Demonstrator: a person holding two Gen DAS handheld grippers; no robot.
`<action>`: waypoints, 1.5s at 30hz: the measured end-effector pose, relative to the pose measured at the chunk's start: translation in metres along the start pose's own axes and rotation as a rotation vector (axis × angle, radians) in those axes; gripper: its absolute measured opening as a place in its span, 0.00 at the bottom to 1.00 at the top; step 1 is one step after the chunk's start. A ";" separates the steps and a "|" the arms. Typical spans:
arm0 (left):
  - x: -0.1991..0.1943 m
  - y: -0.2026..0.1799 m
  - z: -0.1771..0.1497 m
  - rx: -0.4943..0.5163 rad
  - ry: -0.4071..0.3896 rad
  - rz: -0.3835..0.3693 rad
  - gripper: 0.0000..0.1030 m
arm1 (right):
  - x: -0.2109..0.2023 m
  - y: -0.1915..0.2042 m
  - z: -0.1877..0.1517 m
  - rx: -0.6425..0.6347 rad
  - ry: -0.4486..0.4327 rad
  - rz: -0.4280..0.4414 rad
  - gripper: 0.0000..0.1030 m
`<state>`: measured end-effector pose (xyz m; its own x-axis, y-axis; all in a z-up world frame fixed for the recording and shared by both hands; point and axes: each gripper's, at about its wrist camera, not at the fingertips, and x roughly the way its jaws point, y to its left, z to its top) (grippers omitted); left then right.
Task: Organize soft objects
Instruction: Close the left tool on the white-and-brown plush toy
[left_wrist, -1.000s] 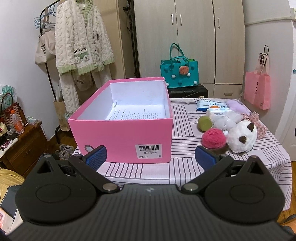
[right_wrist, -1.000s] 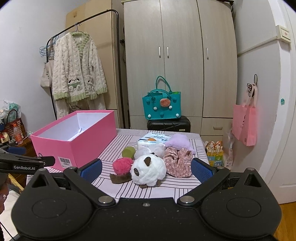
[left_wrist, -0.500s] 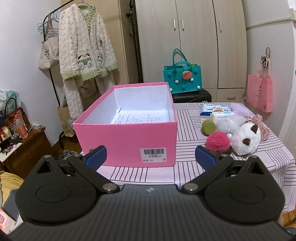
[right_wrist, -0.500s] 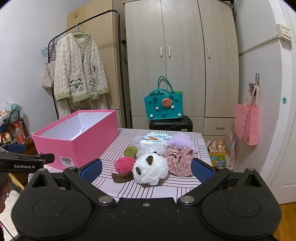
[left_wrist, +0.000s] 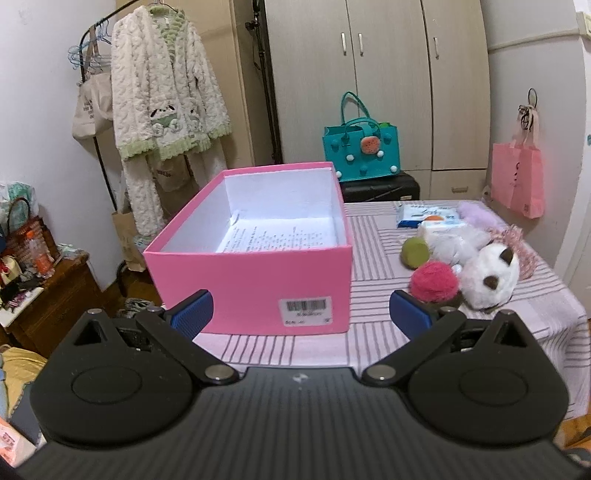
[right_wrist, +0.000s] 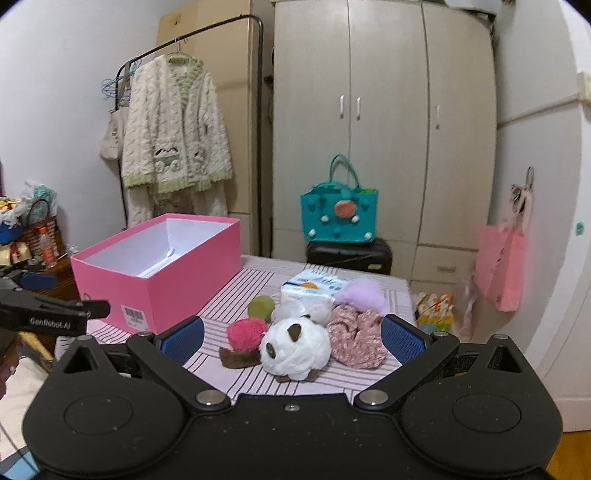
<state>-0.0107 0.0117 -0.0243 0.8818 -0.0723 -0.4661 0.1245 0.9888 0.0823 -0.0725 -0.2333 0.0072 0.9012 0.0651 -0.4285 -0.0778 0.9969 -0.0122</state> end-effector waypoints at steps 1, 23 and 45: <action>0.000 -0.001 0.003 -0.006 0.003 -0.009 1.00 | 0.003 -0.003 0.001 0.007 0.012 0.016 1.00; 0.066 -0.075 0.050 0.135 0.065 -0.494 0.97 | 0.102 -0.045 -0.042 -0.049 0.021 0.141 1.00; 0.169 -0.139 0.032 0.196 0.297 -0.683 0.73 | 0.169 -0.050 -0.076 0.004 0.127 0.238 0.83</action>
<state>0.1356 -0.1420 -0.0865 0.4244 -0.5927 -0.6845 0.6998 0.6944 -0.1675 0.0509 -0.2758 -0.1332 0.7967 0.2922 -0.5291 -0.2793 0.9543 0.1063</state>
